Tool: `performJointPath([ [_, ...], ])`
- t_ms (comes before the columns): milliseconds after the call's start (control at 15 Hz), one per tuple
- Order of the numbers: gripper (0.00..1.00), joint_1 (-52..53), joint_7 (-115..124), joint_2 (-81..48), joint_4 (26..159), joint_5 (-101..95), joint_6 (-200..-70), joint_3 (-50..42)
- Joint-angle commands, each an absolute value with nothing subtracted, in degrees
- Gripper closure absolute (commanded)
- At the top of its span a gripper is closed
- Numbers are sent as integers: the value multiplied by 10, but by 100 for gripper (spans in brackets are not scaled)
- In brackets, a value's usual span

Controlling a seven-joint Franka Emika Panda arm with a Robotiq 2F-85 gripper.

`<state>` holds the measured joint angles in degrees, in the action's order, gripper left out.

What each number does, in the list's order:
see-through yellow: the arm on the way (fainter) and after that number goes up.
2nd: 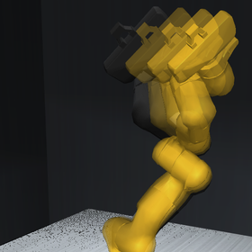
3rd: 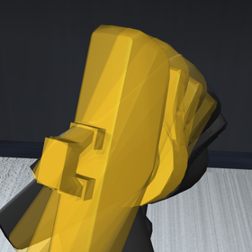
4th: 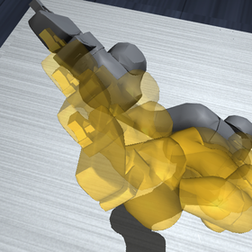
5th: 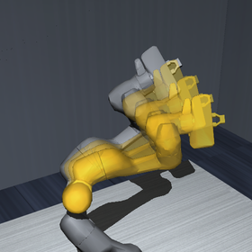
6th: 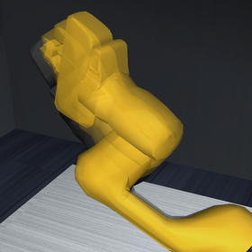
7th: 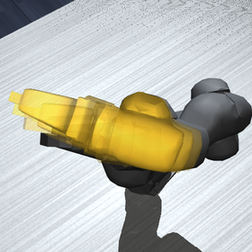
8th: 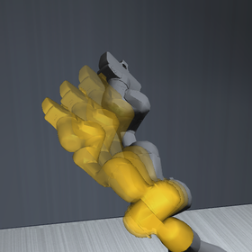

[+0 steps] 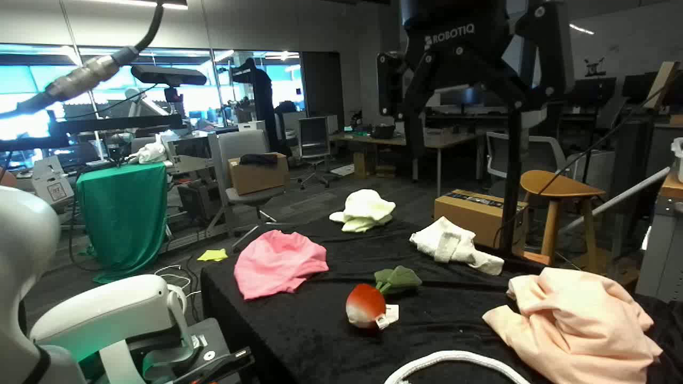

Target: Pile the things on the table on top of the rope

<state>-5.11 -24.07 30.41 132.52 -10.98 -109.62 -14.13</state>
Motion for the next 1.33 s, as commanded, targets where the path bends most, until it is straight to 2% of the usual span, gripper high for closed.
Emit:
performJointPath([
  [0,0,-54,-242,304,1322,-108,-1096,-138],
  [267,0,-53,-234,289,1308,-111,-1109,-134],
  [667,0,-37,-234,194,1243,-95,-1164,-123],
  [1267,0,-43,-288,35,1181,-69,-1341,-123],
])
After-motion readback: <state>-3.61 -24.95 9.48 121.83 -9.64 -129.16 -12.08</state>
